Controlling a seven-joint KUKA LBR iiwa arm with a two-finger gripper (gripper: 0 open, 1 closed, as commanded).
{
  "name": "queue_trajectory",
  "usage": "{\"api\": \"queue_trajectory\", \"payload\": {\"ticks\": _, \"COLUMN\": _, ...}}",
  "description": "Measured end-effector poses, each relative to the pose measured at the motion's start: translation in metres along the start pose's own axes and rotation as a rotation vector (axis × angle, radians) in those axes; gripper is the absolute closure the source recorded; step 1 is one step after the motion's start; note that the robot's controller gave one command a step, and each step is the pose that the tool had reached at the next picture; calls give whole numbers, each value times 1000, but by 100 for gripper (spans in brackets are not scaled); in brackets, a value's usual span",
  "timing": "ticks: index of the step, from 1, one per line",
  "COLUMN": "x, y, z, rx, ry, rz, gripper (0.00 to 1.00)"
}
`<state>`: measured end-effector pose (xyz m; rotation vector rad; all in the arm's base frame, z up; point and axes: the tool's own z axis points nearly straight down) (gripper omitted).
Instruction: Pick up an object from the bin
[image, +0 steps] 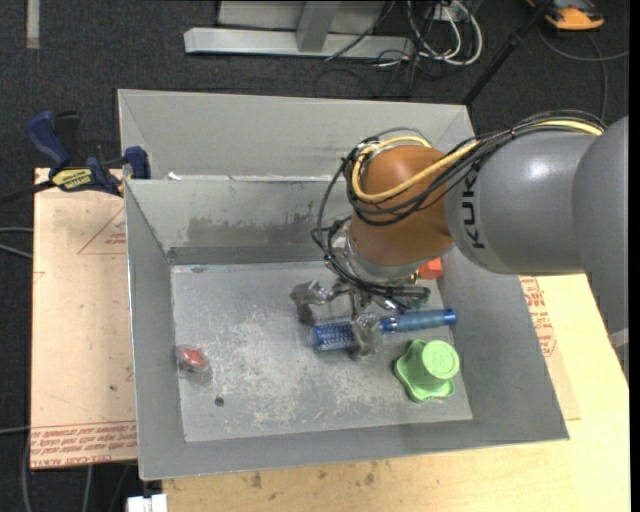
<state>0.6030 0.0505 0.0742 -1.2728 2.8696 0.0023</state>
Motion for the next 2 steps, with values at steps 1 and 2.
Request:
{"api": "queue_trajectory", "payload": {"ticks": 1, "x": 0, "y": 0, "z": 0, "rx": -2, "ry": 1, "rz": 1, "gripper": 100}}
{"api": "queue_trajectory", "payload": {"ticks": 2, "x": -61, "y": 24, "z": -138, "rx": 5, "ry": -8, "rz": -56, "gripper": 100}}
